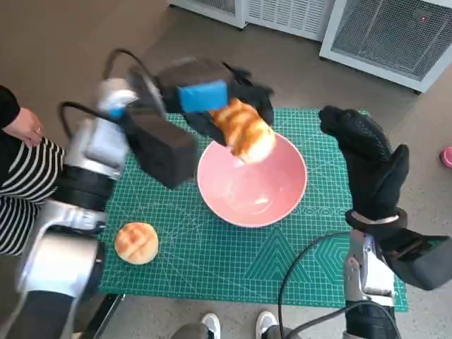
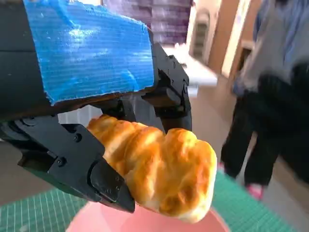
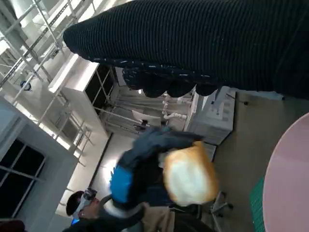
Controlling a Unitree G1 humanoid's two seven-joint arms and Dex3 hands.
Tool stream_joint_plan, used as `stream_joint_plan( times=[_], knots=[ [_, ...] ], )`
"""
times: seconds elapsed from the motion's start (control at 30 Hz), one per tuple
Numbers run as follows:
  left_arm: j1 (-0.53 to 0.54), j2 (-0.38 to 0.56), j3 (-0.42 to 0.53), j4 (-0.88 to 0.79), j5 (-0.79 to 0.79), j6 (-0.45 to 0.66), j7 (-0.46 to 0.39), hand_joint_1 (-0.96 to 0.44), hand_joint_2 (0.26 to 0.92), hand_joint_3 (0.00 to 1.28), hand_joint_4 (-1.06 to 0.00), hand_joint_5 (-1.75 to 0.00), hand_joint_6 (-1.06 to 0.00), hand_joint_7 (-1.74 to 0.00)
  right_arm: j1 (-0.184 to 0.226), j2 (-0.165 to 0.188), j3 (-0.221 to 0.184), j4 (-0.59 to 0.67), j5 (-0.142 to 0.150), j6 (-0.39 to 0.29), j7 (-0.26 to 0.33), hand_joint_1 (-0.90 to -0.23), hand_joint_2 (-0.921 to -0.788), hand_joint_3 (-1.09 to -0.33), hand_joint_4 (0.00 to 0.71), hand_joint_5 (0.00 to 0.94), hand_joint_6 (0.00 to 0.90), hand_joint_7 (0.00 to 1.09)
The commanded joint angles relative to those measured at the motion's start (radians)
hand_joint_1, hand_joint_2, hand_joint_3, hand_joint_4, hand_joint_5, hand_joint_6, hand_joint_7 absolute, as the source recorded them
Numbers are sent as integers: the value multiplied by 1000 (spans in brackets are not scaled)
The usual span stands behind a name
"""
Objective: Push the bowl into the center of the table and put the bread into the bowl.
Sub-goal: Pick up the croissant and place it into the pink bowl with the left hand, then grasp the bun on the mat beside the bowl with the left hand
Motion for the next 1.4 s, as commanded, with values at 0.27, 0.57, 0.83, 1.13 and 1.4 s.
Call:
stream_joint_plan(
  times=[0.27, 0.57, 0.83, 1.13, 1.4],
  knots=[
    [-44, -71, -85, 207, 120, -66, 116, -1, 920, 86, -669, -1220, -609, -1150, 46, 1, -9, -33, -11, 17, -24, -717, -921, -703, 160, 2, 95, 445],
    [-15, -89, -60, 267, 78, -12, 22, -83, 828, 58, -317, -218, -336, -367, 54, 3, -11, -43, -27, 14, -48, -729, -921, -702, 160, 1, 90, 440],
    [28, -14, -24, 209, 32, -58, -43, -145, 781, 3, -148, -12, -285, -107, 57, 11, 1, -53, -28, 15, -61, -726, -921, -703, 160, 2, 90, 438],
    [85, 140, 88, 55, -133, -142, -183, -174, 768, 0, -81, 0, -242, -49, 63, 11, 9, -60, -30, 17, -66, -718, -921, -702, 160, 2, 90, 436],
    [195, 307, 207, -187, -337, -99, -342, -296, 790, 12, -63, -1, -239, -44, 63, 14, 17, -60, -24, 22, -65, -719, -921, -704, 160, 1, 90, 435]
  ],
)
